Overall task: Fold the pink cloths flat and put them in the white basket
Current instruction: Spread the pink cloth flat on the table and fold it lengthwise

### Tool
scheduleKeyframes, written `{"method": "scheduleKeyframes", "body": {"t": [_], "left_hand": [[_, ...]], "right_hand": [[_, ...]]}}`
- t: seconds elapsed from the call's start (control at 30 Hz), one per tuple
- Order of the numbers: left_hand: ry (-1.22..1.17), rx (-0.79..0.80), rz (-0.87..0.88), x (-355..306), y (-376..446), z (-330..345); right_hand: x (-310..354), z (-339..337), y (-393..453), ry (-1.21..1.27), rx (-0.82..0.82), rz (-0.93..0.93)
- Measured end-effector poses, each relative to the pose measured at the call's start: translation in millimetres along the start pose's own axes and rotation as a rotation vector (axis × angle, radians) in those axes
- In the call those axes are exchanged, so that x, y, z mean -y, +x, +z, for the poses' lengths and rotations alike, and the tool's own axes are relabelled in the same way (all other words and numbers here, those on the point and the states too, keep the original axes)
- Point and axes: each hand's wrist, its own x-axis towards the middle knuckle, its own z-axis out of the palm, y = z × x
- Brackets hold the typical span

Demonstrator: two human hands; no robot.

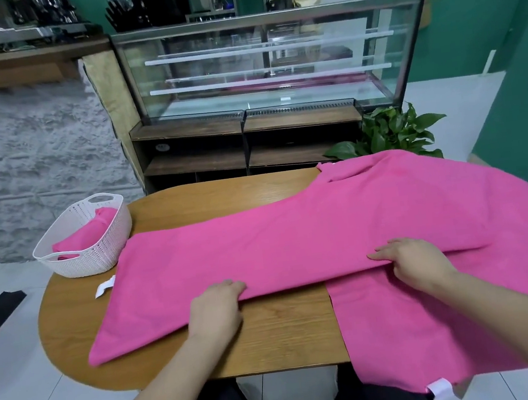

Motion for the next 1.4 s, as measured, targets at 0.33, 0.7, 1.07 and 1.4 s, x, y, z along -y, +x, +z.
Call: {"method": "scheduleKeyframes", "body": {"t": [0.33, 0.7, 1.07, 1.4], "left_hand": [[-0.11, -0.064, 0.077, 15.1, -11.5, -4.2], [-0.252, -0.314, -0.039, 5.3, 52.1, -32.7], [-0.301, -0.275, -0.149, 14.4, 140.7, -18.2], [-0.151, -0.044, -0.171, 76.1, 166.6, 5.7]], "right_hand": [[4.5, 0.6, -13.5, -0.003, -0.215, -0.171], [64.9, -28.0, 51.2, 0.05, -0.109, -0.252], [114.9, -40.4, 169.8, 0.109, -0.135, -0.131], [113.5, -10.1, 253.4, 0.116, -0.042, -0.069]]}}
